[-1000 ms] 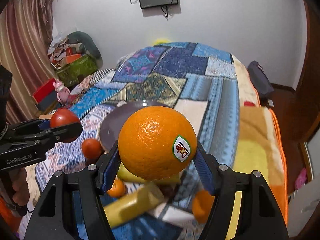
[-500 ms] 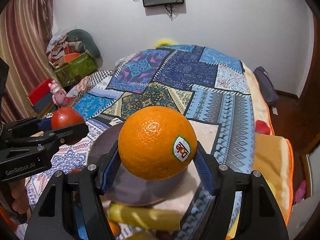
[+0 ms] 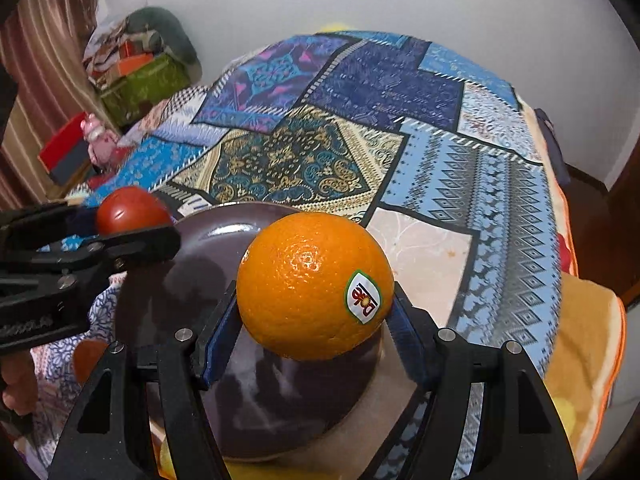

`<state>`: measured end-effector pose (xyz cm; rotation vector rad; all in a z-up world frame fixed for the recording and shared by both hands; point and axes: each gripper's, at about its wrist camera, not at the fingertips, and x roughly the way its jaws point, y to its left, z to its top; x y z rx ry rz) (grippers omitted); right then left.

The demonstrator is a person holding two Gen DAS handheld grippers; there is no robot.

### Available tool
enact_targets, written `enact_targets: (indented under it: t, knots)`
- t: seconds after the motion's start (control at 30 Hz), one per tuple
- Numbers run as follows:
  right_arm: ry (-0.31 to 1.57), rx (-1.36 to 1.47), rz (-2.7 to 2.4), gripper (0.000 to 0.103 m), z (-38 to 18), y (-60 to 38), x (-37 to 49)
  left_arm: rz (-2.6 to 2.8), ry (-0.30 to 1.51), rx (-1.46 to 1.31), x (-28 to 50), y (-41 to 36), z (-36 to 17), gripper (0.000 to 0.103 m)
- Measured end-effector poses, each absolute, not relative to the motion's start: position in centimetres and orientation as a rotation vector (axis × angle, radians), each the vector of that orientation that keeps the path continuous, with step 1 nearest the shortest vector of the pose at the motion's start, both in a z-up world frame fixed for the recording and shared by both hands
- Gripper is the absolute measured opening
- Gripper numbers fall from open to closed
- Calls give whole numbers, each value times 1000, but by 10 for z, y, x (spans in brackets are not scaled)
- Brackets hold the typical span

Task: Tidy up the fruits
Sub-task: 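Carry tomato and orange onto the brown plate and open both tools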

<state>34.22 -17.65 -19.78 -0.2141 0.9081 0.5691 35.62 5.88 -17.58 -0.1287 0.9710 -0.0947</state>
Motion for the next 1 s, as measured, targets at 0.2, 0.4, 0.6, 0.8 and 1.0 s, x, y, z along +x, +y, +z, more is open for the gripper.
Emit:
enact_targets:
  t: [0.2,0.4,0.6,0.8,1.0]
  knots:
    - [951,-257,581,66,-206,-169,353,-94,1010,-127,375,59,-189,49]
    - [990,-276,594,66,-219,-164,358,-98,1073,-136,386,58,-205,49]
    - [995,-273,593,66,-220,-163,358,-109,1068,-122,385,54,-208,50]
    - [993,-265,592,68,-217,-167,354,-106,1047,-104,379,51,-198,58]
    - [952,-243,596,68,-197,-176,342,-104,1003,-93,359,52,-179,58]
